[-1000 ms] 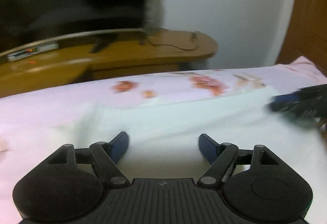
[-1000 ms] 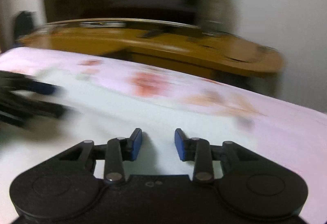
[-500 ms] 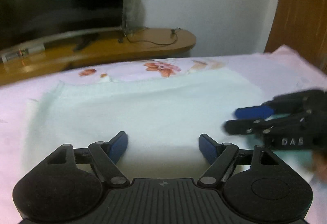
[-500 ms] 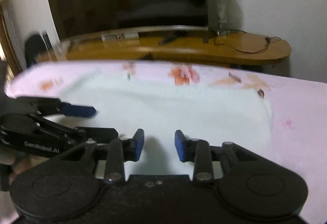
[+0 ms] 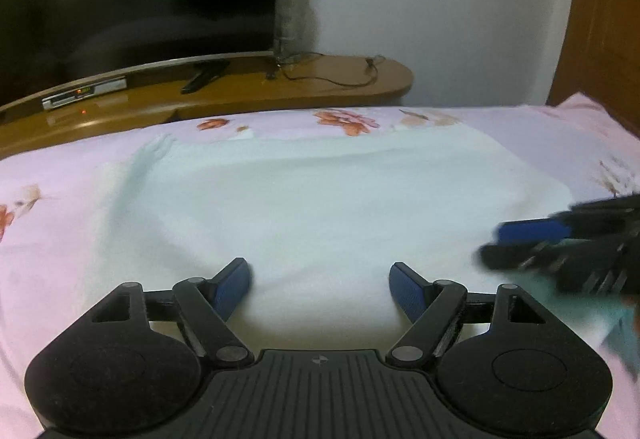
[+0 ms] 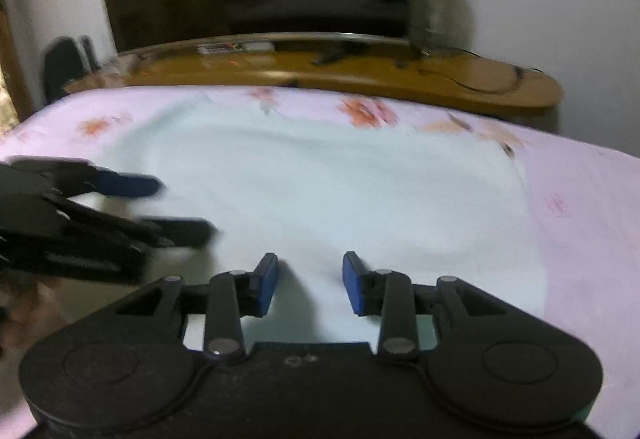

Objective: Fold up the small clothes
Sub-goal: 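Smooth the folded sweater flat with both open grippers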

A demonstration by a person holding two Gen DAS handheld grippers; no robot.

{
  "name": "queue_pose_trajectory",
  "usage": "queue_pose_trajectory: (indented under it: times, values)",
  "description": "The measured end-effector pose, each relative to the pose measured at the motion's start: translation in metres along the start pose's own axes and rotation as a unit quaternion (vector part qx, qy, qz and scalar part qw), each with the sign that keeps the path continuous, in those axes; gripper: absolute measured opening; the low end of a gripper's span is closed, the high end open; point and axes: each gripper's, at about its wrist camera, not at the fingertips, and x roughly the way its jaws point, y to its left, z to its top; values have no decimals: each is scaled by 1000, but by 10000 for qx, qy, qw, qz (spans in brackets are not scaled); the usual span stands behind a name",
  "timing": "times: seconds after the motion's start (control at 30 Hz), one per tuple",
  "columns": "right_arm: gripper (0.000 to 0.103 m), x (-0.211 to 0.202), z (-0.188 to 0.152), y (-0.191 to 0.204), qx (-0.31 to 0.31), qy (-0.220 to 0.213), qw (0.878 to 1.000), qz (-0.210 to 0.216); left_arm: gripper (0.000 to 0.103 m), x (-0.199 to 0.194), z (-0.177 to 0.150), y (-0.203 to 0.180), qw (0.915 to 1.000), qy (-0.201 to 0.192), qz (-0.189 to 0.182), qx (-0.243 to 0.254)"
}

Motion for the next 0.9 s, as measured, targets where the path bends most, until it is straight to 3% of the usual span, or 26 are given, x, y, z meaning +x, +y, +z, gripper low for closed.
queue_pose_trajectory:
  times: [0.1, 0.17, 0.23, 0.33, 0.43, 0.47, 0.5, 0.53, 0.6, 0.67, 0.8, 0.9]
  values:
    - [15, -15, -5, -37, 707, -2, 9975, 60, 77, -17, -5, 22, 9996, 60, 259, 42]
    - [18, -31, -11, -48, 759, 90, 9969, -171, 77, -35, -8, 36, 9991, 2, 356, -219]
    - [28, -50, -14, -49, 898, -17, 9958, -193, 77, -47, -11, 33, 9978, -124, 430, -485]
    - [28, -58, -11, -22, 1100, -209, 9929, 409, 77, -59, -19, 0, 9974, -247, 304, -608]
    - [24, -51, -15, 23, 728, -172, 9963, 434, 76, -63, -30, -42, 9992, -108, 170, -337]
    - [24, -48, -20, 31, 741, -145, 9964, 375, 76, -60, -35, -47, 9989, 31, 236, -392]
    - [14, -47, -24, 35, 812, -84, 9964, 221, 77, -53, -39, -47, 9980, 175, 246, -554]
    - [12, -42, -29, 34, 953, 12, 9954, 119, 77, -48, -45, -44, 9972, 231, 208, -680]
    - [13, -41, -39, 27, 1230, 69, 9922, 207, 77, -48, -50, -49, 9988, 181, 320, -324]
    - [13, -46, -45, 28, 1014, 24, 9946, 209, 77, -54, -55, -49, 9989, 190, 430, -33]
    - [16, -67, -51, 9, 749, 6, 9962, -449, 77, -79, -70, -15, 9977, 168, 575, -328]
    - [13, -91, -67, -31, 1173, -89, 9905, -708, 77, -90, -78, 2, 9973, 139, 628, -362]
